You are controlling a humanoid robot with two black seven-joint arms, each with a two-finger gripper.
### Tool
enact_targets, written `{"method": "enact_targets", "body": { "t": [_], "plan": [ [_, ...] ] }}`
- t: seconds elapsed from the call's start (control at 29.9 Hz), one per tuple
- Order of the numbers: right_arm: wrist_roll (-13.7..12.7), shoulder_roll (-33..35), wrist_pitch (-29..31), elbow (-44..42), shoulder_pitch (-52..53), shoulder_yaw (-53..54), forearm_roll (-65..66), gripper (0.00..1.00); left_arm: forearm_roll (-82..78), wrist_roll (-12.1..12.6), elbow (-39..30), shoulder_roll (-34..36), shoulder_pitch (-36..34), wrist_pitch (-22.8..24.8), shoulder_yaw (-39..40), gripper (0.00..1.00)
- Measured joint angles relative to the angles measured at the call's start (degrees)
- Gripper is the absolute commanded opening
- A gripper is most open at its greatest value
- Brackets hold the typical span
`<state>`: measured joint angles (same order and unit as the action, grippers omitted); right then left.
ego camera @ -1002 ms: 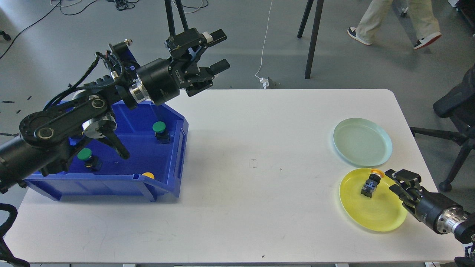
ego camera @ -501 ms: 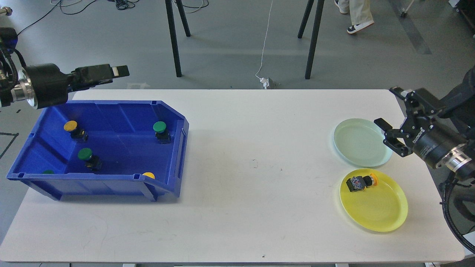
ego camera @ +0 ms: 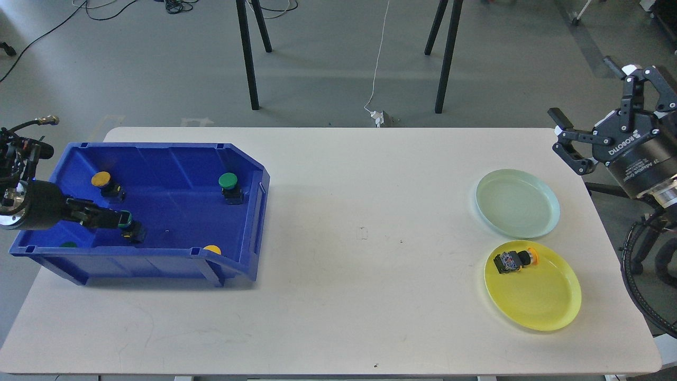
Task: Pass button and place on color plate
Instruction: 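Withdraw the right gripper and lower the left gripper into the bin, then grasp a green-topped button in the bin with the left gripper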
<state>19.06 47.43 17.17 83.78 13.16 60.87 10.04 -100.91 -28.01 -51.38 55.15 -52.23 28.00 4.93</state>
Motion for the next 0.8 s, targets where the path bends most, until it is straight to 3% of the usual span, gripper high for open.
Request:
{"method": "enact_targets", "body": {
  "t": [0.6, 0.8],
  "plan": [
    [0.00, 0.03, 0.06, -0.07, -0.59, -0.35, -0.02, 1.00, 0.01, 0.02, 9.00, -8.73, 0.06, -0.01, -1.30, 0.90],
    [0.00, -0.05, 0.06, -0.02, -0.94, -0.39, -0.02, 1.00, 0.01, 0.02, 12.19, -11.37, 0.10, -0.01, -1.58, 0.84]
  ]
}}
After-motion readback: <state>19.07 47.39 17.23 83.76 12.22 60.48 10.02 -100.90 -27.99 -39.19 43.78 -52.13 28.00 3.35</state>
